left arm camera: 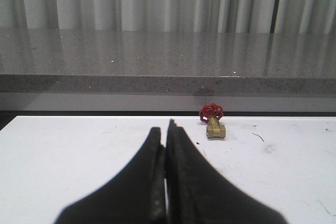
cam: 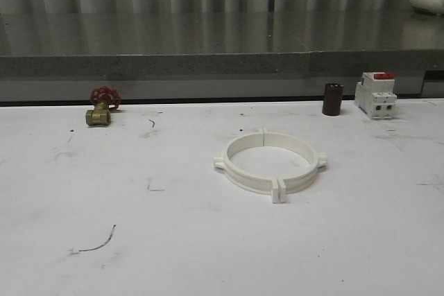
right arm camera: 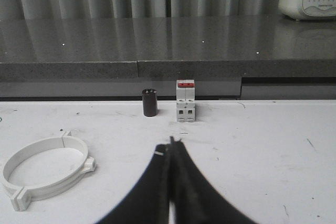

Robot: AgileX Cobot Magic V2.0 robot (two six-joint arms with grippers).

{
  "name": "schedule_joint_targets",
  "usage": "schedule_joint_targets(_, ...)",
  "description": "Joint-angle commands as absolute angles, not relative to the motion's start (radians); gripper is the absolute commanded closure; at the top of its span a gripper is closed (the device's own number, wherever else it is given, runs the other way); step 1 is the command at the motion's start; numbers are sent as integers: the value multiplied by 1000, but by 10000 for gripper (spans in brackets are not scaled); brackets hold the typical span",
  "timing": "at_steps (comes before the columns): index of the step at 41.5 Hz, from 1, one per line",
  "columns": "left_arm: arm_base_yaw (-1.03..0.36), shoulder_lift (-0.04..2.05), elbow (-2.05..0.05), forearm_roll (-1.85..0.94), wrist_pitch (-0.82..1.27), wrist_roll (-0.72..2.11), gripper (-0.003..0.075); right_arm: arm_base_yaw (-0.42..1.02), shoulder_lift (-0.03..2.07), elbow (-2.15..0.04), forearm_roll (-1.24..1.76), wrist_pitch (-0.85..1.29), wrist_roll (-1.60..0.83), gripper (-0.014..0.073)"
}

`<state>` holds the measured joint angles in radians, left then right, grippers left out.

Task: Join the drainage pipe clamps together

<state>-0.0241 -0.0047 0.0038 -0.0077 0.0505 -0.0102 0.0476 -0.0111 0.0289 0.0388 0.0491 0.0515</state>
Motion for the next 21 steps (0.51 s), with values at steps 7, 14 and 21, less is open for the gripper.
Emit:
schedule_joint_targets(7, -26, -17, 27, -10, -19, -11, 741, 29, -27, 23, -16, -42, 77, 711)
schedule_joint_targets(14, -26, -17, 27, -10, -19, -11, 741, 28, -27, 23, -17, -36, 77, 711)
schedule_joint_targets(21, -26, -17, 27, -10, -19, -11, 741, -2, -27, 23, -28, -35, 77, 711)
